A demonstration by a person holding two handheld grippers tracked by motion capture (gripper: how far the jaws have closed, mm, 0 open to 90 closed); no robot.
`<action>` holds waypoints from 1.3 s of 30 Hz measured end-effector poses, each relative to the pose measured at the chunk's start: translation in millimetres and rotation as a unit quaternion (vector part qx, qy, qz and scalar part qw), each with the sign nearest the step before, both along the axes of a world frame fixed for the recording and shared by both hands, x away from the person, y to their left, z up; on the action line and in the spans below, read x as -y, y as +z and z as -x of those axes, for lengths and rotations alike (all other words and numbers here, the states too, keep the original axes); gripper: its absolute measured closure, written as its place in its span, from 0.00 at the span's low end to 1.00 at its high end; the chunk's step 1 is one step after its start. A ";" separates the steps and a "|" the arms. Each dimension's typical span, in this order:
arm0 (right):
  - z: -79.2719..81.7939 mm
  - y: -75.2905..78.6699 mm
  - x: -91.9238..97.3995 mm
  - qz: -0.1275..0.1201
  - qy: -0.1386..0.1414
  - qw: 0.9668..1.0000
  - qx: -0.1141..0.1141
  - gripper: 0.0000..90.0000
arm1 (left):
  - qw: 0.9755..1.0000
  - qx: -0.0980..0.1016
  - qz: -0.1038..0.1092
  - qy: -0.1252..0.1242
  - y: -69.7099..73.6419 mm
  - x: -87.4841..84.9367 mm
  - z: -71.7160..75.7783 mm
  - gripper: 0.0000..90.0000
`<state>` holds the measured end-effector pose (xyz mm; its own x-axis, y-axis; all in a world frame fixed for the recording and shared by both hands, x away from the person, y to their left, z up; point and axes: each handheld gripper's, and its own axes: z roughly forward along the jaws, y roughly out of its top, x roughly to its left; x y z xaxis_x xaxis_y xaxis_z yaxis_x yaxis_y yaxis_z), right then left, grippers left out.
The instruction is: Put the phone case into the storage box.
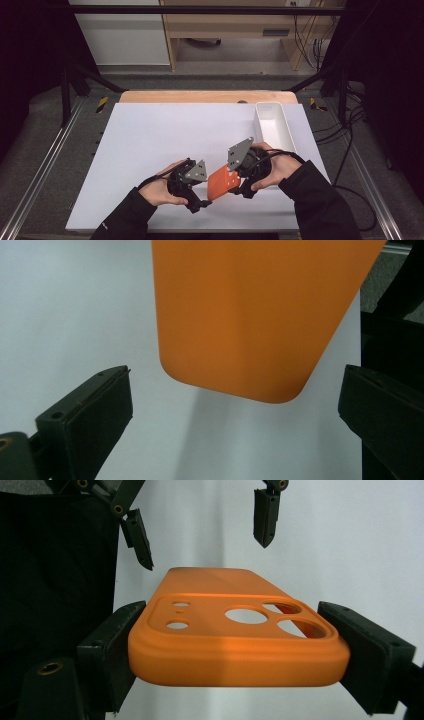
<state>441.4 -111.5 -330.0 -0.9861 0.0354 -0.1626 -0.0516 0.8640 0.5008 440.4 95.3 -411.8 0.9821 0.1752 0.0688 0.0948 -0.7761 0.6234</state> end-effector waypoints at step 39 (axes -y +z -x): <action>0.8 5.8 -33.3 0.063 0.030 0.998 -0.006 0.18 | 0.997 -0.012 -0.064 -0.032 -0.6 33.3 -4.3 0.04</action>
